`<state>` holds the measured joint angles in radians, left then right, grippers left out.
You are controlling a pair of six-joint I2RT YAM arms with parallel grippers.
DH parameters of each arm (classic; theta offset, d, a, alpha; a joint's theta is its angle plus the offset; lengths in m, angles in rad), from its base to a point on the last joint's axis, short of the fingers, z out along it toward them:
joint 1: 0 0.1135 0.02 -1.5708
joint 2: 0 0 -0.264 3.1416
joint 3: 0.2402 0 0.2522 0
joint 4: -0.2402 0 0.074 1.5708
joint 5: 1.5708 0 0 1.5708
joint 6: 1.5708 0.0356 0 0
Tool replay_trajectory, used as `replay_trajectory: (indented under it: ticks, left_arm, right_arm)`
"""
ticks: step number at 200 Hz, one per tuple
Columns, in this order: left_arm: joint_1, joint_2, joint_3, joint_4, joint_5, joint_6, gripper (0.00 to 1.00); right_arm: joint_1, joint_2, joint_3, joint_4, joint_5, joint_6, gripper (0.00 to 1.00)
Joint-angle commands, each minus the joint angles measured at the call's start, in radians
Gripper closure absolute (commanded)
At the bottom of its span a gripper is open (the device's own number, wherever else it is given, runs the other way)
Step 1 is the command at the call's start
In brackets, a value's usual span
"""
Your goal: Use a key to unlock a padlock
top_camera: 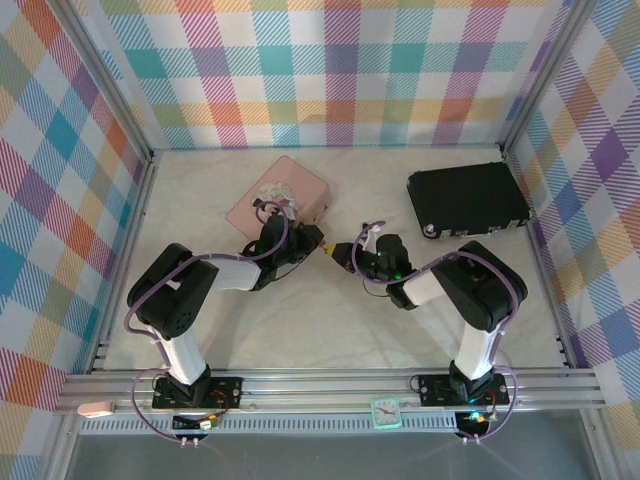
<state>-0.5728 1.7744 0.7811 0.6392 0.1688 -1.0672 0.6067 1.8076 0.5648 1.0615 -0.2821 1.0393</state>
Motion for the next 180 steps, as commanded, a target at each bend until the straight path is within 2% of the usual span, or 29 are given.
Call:
replay_trajectory:
  ticks: [1,55,127,164,180]
  left_arm:
    - [-0.004,0.011,-0.018,0.058,0.074,-0.063,1.0]
    - [-0.004,0.013,-0.013,0.051,0.072,-0.059,1.0]
    - [-0.004,-0.009,-0.013,0.033,0.063,-0.053,1.0]
    - [-0.004,-0.015,-0.012,0.032,0.048,-0.049,1.0]
    - [-0.004,-0.011,-0.009,0.05,0.052,-0.053,1.0]
  right_arm:
    - [-0.004,-0.035,0.014,0.036,-0.007,-0.001,1.0]
    - [-0.004,-0.096,-0.004,-0.05,0.03,-0.037,1.0]
    - [-0.003,-0.084,-0.006,-0.071,0.037,-0.021,1.0]
    - [-0.007,-0.084,-0.026,-0.104,0.06,0.023,1.0]
    - [-0.011,-0.067,-0.042,-0.066,0.069,0.072,1.0]
